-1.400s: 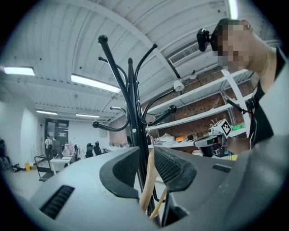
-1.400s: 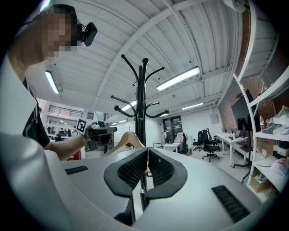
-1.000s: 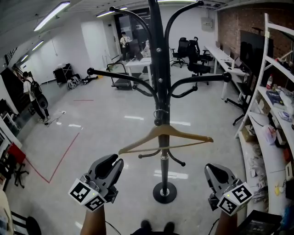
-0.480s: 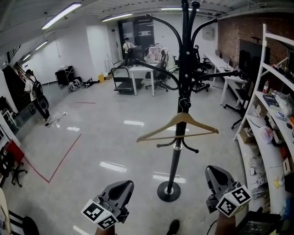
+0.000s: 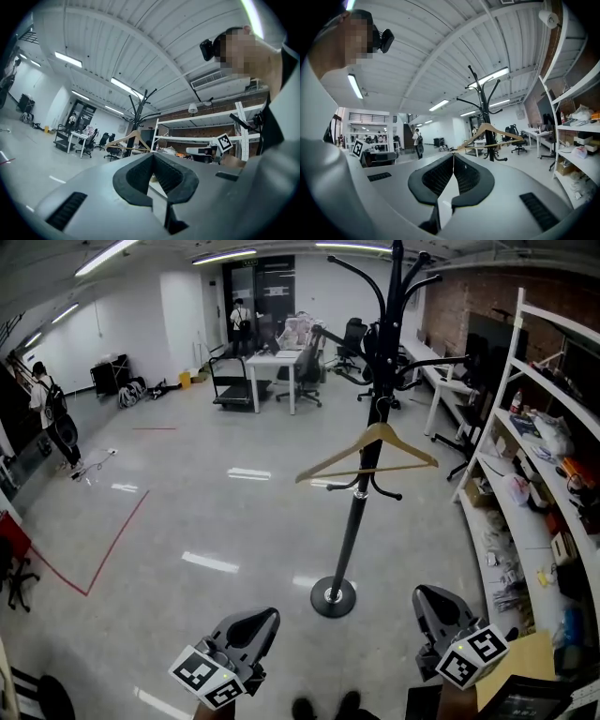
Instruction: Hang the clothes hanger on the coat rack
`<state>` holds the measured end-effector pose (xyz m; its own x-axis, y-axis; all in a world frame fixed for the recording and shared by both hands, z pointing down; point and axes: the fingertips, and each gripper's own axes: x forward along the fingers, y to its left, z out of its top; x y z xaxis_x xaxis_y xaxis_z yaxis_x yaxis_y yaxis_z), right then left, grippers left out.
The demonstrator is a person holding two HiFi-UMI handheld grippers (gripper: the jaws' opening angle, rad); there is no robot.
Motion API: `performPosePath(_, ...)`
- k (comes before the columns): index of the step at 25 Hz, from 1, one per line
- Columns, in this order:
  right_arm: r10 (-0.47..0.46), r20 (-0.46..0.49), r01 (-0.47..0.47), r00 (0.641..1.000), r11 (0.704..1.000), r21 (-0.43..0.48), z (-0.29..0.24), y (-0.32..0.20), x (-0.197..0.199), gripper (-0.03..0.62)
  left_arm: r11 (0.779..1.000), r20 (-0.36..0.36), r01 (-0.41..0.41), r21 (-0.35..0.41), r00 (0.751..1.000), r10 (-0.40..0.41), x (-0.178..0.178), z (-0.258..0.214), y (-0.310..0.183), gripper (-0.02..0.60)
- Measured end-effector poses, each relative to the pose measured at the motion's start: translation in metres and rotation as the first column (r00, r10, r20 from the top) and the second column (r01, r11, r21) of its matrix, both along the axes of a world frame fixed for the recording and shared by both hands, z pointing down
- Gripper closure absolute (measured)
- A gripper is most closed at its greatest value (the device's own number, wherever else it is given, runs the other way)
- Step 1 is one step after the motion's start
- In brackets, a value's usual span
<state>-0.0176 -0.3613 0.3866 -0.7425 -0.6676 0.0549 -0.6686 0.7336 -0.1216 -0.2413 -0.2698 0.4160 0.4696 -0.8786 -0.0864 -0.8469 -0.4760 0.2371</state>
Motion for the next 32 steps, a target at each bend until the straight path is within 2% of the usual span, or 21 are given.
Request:
performPosePath(7, -0.042, -0.004, 0.042, 0.999, 0.999, 0.024, 0.000, 0.078, 0.018, 0.586, 1.000, 0.006, 0.023, 0.007, 1.000, -0.023, 0.024, -0.007, 0.072, 0.581)
performPosePath(11, -0.070, -0.003, 0.070, 0.998, 0.997, 0.016, 0.004, 0.134, 0.044, 0.586, 1.000, 0.018, 0.014, -0.007, 1.000, -0.014, 0.061, -0.005, 0.123, 0.581)
performPosePath(16, -0.092, 0.006, 0.092, 0.996, 0.996, -0.020, 0.018, 0.179, 0.087, 0.586, 0.998, 0.045, 0.018, -0.052, 0.999, -0.015, 0.116, 0.000, 0.168, 0.581)
performPosePath(19, -0.093, 0.025, 0.094, 0.995, 0.994, -0.045, 0.023, 0.206, 0.105, 0.586, 0.997, 0.060, 0.025, -0.079, 0.998, -0.021, 0.138, 0.000, 0.203, 0.581)
performPosePath(26, -0.125, 0.018, 0.126, 0.992, 0.992, -0.024, 0.015, 0.263, 0.103, 0.586, 0.997, 0.053, 0.049, -0.059, 0.998, -0.046, 0.141, -0.008, 0.267, 0.581)
performPosePath(32, -0.133, 0.006, 0.133, 0.991, 0.991, 0.003, 0.011, 0.327, 0.083, 0.586, 0.996, 0.028, 0.067, -0.062, 0.997, -0.065, 0.122, 0.003, 0.342, 0.581)
